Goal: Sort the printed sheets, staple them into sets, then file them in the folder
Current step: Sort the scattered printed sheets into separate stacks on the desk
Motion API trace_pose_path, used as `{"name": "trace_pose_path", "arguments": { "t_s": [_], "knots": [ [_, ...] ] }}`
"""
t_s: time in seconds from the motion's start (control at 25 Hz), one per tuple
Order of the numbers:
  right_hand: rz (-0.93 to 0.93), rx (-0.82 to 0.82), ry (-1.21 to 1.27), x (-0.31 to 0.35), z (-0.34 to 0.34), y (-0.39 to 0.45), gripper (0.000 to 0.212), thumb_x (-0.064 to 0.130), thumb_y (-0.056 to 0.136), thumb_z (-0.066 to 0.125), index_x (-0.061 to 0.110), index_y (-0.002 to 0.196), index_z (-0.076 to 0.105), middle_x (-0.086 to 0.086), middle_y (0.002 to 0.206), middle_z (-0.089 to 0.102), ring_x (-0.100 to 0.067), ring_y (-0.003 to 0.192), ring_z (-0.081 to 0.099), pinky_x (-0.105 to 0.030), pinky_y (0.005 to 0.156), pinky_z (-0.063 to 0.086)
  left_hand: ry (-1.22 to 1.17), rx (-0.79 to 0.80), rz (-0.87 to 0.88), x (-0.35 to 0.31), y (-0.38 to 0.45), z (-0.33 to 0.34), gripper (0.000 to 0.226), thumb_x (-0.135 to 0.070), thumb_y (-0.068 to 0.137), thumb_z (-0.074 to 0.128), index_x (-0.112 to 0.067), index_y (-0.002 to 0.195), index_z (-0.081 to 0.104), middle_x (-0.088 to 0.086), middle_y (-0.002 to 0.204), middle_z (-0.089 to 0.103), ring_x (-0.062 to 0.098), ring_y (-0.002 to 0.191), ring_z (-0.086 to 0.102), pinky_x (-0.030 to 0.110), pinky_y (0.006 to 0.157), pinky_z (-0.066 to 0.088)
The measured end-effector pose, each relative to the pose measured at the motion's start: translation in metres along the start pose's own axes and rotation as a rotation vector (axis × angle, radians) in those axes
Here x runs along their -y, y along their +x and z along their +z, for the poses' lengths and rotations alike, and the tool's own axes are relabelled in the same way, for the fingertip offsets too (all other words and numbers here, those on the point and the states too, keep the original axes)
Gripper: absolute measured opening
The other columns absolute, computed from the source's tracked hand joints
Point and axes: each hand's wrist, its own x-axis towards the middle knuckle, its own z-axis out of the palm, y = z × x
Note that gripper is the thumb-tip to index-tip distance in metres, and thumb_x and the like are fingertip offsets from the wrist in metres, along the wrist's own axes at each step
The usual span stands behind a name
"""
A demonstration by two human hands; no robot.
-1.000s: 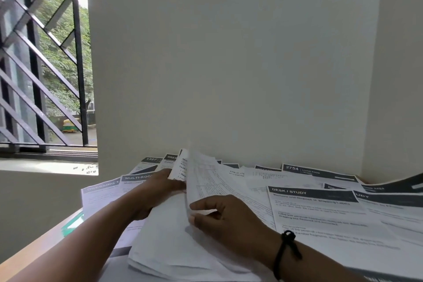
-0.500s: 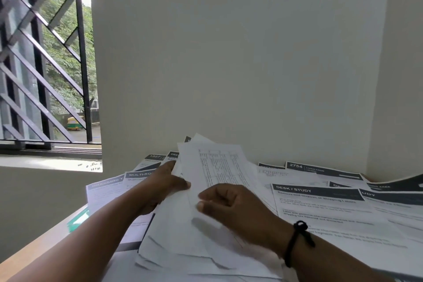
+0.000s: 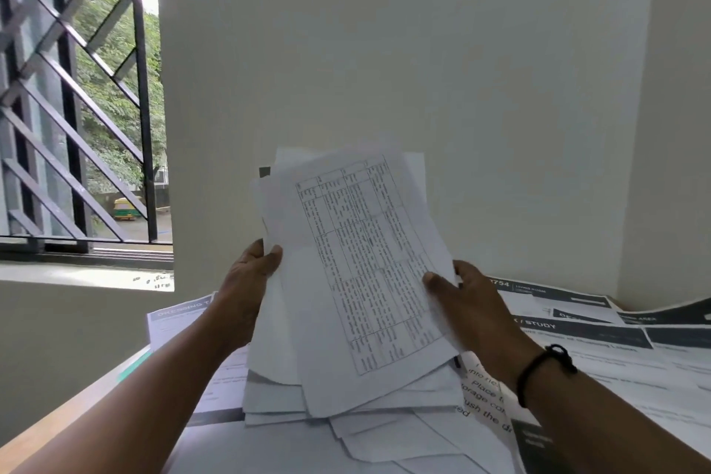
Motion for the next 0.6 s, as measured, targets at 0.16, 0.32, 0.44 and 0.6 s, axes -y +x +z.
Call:
{"name": "trace_pose_path", "arguments": {
  "t_s": [0.16, 0.32, 0.44, 0.6],
  "knots": [
    [0.171, 0.006, 0.24, -0.009, 0.022, -0.004, 0.017, 0.016, 0.091, 0.059, 0.013, 0.108, 0.061, -0.006, 0.093, 0.07, -0.026, 0.085, 0.069, -0.04, 0.079, 0.057, 0.063, 0.112, -0.235, 0.003, -0.002, -0.002, 0.034, -0.027, 0.094, 0.053, -0.01, 0.123, 0.057, 0.023, 0.109, 0.069, 0.042, 0.092, 0.069, 0.05, 0.068, 0.058],
    [0.267, 0.047, 0.351, -0.013, 0.02, -0.003, 0.031, 0.005, 0.087, 0.063, 0.011, 0.115, 0.052, -0.009, 0.094, 0.068, -0.033, 0.091, 0.068, -0.046, 0.076, 0.057, 0.101, 0.259, -0.356, 0.008, -0.003, -0.003, 0.039, -0.013, 0.087, 0.056, -0.016, 0.126, 0.055, 0.025, 0.112, 0.068, 0.047, 0.099, 0.066, 0.056, 0.072, 0.056],
    [0.315, 0.296, 0.146, -0.011, 0.007, -0.004, 0.06, 0.009, 0.079, 0.075, 0.014, 0.127, 0.039, -0.008, 0.108, 0.063, -0.024, 0.094, 0.066, -0.038, 0.077, 0.058, 0.236, 0.271, -0.398, 0.017, -0.002, -0.005, 0.038, 0.0, 0.089, 0.052, -0.016, 0.124, 0.053, 0.025, 0.107, 0.07, 0.045, 0.095, 0.068, 0.057, 0.074, 0.057],
    [0.019, 0.219, -0.813, -0.002, -0.024, 0.002, 0.072, 0.052, 0.084, 0.063, 0.014, 0.138, 0.035, -0.008, 0.132, 0.052, -0.024, 0.117, 0.054, -0.03, 0.088, 0.046, 0.345, 0.216, -0.446, 0.023, 0.003, -0.008, 0.052, -0.002, 0.081, 0.056, -0.012, 0.132, 0.051, 0.026, 0.109, 0.069, 0.048, 0.096, 0.067, 0.062, 0.087, 0.051]
  ]
}}
